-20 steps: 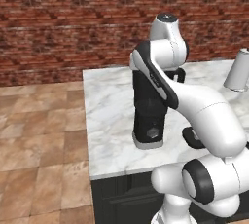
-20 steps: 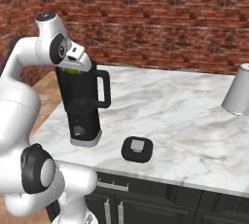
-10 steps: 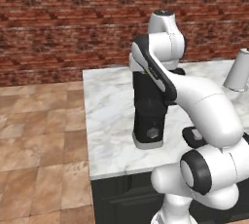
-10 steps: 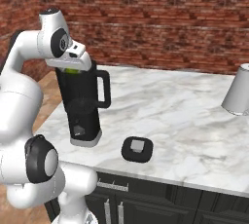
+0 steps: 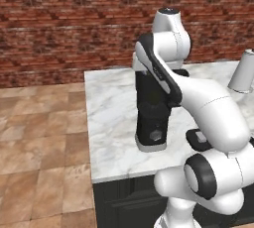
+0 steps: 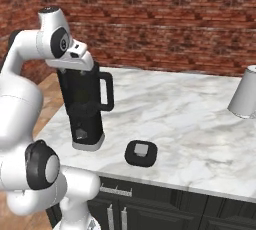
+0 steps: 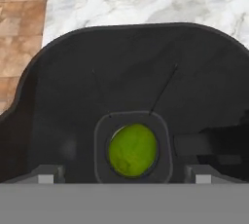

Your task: Grab the lime and garlic from the fridge, place them in the blender, close the lid, and turn on the blender to create a marinade.

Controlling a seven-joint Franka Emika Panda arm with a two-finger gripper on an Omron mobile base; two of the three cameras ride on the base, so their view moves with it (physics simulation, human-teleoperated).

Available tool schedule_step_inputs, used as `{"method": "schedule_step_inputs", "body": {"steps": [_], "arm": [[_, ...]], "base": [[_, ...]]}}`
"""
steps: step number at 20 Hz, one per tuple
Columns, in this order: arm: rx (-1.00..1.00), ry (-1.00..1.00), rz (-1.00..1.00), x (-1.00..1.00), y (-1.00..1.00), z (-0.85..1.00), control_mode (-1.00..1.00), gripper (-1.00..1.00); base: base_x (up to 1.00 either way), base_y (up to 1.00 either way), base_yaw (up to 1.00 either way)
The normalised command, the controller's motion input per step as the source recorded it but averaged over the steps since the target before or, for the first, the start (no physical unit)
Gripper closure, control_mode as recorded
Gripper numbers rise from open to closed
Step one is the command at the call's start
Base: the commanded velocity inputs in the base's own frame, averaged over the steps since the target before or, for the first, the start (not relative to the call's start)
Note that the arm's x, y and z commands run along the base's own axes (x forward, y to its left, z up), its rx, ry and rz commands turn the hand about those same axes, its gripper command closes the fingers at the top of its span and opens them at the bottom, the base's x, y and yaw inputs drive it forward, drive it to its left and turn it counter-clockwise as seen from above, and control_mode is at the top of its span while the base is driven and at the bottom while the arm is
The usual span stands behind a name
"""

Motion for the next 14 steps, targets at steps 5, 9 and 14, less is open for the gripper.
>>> {"method": "schedule_step_inputs", "body": {"steps": [5, 9, 14], "arm": [[0.0, -0.14, 0.0, -0.22, 0.0, 0.43, -1.0, -1.0], [0.0, -0.24, 0.0, -0.77, 0.0, 0.83, -1.0, -1.0], [0.0, -0.25, 0.0, -1.0, -0.02, 0.32, -1.0, -1.0]], "base": [[0.0, 0.0, 0.0], [0.0, 0.0, 0.0], [0.0, 0.0, 0.0]]}}
